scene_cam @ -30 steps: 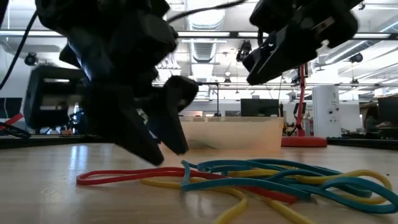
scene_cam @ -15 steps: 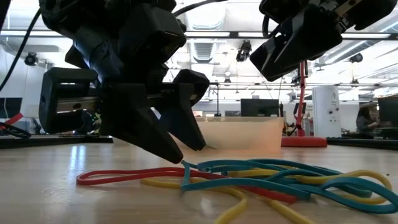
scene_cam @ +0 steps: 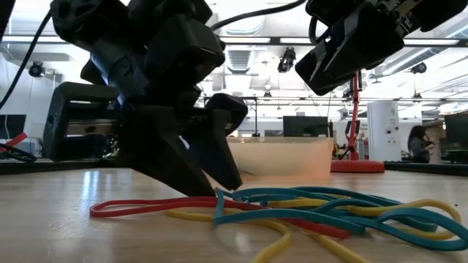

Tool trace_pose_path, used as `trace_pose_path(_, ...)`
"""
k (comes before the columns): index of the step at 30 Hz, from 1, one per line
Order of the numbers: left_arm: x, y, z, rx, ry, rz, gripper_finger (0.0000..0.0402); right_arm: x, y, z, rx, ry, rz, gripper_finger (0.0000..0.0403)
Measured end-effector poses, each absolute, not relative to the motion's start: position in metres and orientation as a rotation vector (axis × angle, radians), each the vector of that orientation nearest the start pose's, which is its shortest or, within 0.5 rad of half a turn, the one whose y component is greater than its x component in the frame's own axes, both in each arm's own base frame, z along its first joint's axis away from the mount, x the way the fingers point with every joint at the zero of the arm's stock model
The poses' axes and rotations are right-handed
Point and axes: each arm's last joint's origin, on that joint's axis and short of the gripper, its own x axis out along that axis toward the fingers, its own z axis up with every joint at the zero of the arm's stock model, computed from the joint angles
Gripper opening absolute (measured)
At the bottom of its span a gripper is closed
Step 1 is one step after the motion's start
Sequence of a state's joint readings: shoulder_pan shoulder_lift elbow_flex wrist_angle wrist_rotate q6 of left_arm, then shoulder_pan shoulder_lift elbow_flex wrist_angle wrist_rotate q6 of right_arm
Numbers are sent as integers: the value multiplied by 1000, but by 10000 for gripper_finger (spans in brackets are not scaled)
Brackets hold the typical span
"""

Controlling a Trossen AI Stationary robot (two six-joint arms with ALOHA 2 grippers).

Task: Pick and place rubber bands into bin
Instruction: Put the blue rubber band into the bin

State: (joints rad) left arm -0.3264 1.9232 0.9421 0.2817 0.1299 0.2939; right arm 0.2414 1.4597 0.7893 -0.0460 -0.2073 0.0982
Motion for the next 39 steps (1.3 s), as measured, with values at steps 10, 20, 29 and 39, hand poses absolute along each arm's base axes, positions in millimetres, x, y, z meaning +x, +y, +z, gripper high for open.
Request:
trace_pose_path(10, 357, -123, 115, 344, 631, -537, 139, 282, 79, 197, 80, 745, 402, 93)
trace_pose_path(20, 357, -122, 116, 341, 635, -540, 15, 281, 80, 197, 80, 746, 407, 80)
trace_pose_path(29, 357, -120, 117, 350, 636, -514, 1, 280, 84, 197, 83, 750, 417, 79)
trace_pose_path(39, 341, -113, 163, 372, 628, -467, 0, 279, 88, 197, 81, 755, 425, 72)
